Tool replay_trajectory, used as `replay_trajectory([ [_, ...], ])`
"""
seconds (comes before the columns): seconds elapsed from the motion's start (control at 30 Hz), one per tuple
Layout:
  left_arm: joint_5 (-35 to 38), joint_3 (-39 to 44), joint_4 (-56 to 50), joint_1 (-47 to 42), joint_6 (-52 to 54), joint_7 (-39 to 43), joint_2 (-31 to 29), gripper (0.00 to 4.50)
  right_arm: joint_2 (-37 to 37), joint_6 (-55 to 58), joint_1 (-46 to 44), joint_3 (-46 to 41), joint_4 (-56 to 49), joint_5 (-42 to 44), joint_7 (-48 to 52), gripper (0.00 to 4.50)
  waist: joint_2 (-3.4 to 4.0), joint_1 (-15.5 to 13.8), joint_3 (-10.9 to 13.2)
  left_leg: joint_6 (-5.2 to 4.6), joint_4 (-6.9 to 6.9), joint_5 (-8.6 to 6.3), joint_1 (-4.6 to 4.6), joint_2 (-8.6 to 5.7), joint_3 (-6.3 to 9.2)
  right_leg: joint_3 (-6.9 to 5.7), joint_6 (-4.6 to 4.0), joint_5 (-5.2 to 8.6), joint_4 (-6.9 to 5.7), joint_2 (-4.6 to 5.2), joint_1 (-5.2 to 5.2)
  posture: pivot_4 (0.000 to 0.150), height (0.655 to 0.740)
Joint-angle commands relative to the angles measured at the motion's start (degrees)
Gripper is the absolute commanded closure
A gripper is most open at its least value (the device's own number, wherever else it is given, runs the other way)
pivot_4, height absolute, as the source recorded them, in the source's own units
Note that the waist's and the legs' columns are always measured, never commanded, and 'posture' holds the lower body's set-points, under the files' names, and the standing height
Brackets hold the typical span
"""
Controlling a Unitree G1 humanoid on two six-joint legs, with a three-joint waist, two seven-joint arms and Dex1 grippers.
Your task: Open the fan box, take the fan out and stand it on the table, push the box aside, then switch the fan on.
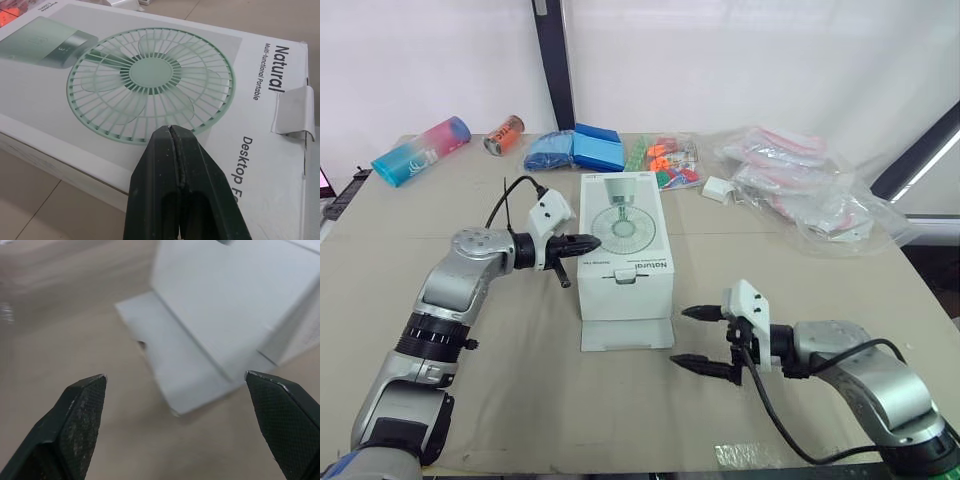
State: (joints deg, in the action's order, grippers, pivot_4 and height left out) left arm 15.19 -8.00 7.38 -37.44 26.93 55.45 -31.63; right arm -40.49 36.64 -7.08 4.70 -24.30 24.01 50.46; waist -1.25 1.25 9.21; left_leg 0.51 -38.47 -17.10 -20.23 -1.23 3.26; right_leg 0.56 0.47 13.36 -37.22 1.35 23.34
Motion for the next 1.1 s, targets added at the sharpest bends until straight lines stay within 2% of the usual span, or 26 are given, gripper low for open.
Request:
replay_trajectory([
  [0.03, 0.09, 0.8, -0.94, -0.49, 1.04, 0.12, -0.57, 4.42, 1.64, -2.94, -1.81, 1.48, 3.44, -2.67, -1.61, 0.0, 0.0, -0.03, 0.0, 0.0, 0.0, 0.0, 0.0, 0.0, 0.01, 0.0, 0.0, 0.0, 0.0, 0.0, 0.0, 0.15, 0.74],
  [0.23, 1.22, 1.29, -3.02, 0.32, 2.43, 0.52, -1.22, 4.42, 5.19, -4.64, -5.44, 4.95, 7.36, -4.49, -1.32, 0.0, 0.0, -0.01, 0.0, -0.01, 0.02, -0.01, -0.04, 0.01, 0.01, 0.0, 0.0, 0.0, 0.0, 0.0, 0.03, 0.15, 0.74],
  [0.4, 2.11, 1.61, -4.18, 1.06, 2.87, 1.47, -2.69, 4.42, 5.95, -4.85, -6.05, 4.62, 6.11, -1.65, 1.34, 0.0, 0.0, -0.01, 0.0, -0.01, 0.01, -0.01, -0.04, 0.0, 0.03, -0.01, 0.0, 0.0, 0.01, 0.02, 0.03, 0.15, 0.74],
  [0.57, 2.14, 1.84, -3.45, 1.27, 1.97, 3.07, -4.46, 4.42, 3.96, -2.1, -3.83, -0.37, 2.65, 7.58, 6.8, 0.0, 0.0, -0.02, 0.01, -0.02, 0.01, -0.01, -0.04, 0.0, 0.03, -0.01, 0.0, 0.0, 0.01, 0.02, 0.03, 0.15, 0.74],
  [0.77, 2.12, 2.24, -2.17, 1.14, 0.7, 4.99, -5.23, 4.42, 4.88, 2.97, -4.22, -5.22, -0.27, 17.81, 6.73, 0.0, -0.01, 0.0, 0.02, -0.03, 0.01, -0.02, -0.04, 0.01, 0.03, -0.02, 0.0, 0.0, 0.02, 0.0, 0.02, 0.15, 0.74],
  [0.97, 1.74, 2.44, -1.11, 1.28, -0.12, 4.93, -4.87, 4.42, 8.99, 8.84, -8.96, -10.48, -0.45, 29.12, 0.21, 0.0, -0.02, -0.02, 0.02, -0.02, 0.0, -0.02, -0.04, 0.01, 0.04, -0.03, -0.01, -0.01, 0.02, 0.02, 0.02, 0.15, 0.74],
  [1.1, 2.36, 4.33, -0.78, 1.48, 0.55, 2.98, -4.65, 4.42, 11.3, 10.27, -12.26, -12.0, 0.68, 32.42, -4.08, 0.0, -0.02, -0.01, 0.02, -0.03, 0.02, -0.02, -0.06, 0.01, 0.05, -0.03, -0.02, -0.01, 0.02, 0.03, 0.03, 0.15, 0.74],
])
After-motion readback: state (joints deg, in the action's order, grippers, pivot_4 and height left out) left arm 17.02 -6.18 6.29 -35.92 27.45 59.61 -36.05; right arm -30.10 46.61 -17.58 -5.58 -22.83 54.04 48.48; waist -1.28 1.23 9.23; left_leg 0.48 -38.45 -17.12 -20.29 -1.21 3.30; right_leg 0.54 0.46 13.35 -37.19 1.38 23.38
